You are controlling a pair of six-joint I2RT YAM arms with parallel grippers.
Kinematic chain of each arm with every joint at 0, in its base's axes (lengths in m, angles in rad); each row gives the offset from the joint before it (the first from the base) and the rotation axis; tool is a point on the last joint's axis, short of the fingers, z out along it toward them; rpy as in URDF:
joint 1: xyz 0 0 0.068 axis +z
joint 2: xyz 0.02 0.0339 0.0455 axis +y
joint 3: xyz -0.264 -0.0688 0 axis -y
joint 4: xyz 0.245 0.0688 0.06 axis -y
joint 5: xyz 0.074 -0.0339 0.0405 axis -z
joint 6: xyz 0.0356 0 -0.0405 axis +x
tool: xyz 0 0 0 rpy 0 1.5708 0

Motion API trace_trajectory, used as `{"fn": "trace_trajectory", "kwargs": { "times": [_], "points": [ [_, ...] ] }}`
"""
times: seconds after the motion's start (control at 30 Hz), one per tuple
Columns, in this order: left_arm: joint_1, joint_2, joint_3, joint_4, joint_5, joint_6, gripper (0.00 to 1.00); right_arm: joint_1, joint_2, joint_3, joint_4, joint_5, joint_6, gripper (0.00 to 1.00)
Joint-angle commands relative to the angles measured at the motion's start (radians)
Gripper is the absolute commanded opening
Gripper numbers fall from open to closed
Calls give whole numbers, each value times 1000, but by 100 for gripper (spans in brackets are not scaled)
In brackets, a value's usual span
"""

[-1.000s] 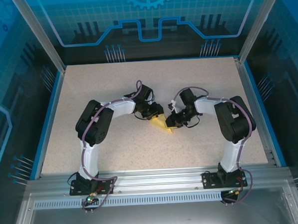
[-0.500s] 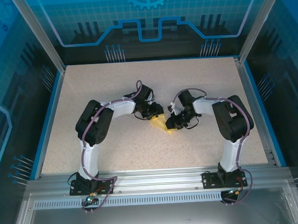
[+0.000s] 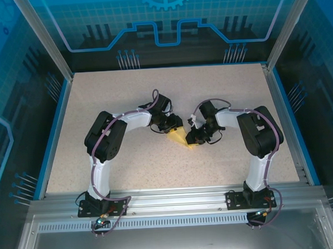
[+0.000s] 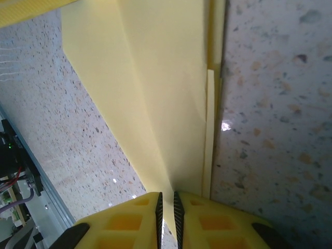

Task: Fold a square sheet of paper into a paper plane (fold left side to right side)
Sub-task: Fourth fold the wing at the center of the table.

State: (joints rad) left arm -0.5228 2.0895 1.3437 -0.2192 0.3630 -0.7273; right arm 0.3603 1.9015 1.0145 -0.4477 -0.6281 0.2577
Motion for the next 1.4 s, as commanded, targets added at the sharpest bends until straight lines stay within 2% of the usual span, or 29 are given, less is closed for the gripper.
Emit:
{"fn": "trace_trajectory", "kwargs": {
  "times": [0.0, 0.77, 1.03, 1.17, 1.37],
  "points": [
    [1, 24, -44, -86, -65, -1, 42, 22, -2, -62, -105, 34, -11, 17],
    [3, 29, -42, -88, -66, -1, 42, 1, -121, -217, -139, 60, -5, 16],
    [2, 19, -46, -83, -63, -3, 42, -37, -294, -154, -132, -53, -13, 18],
    [3, 13, -48, -82, -64, -3, 42, -26, -258, -140, -14, -89, 64, 18],
    [3, 12, -48, -83, -62, -3, 42, -1, -117, -51, 83, -19, 132, 16]
  ]
}}
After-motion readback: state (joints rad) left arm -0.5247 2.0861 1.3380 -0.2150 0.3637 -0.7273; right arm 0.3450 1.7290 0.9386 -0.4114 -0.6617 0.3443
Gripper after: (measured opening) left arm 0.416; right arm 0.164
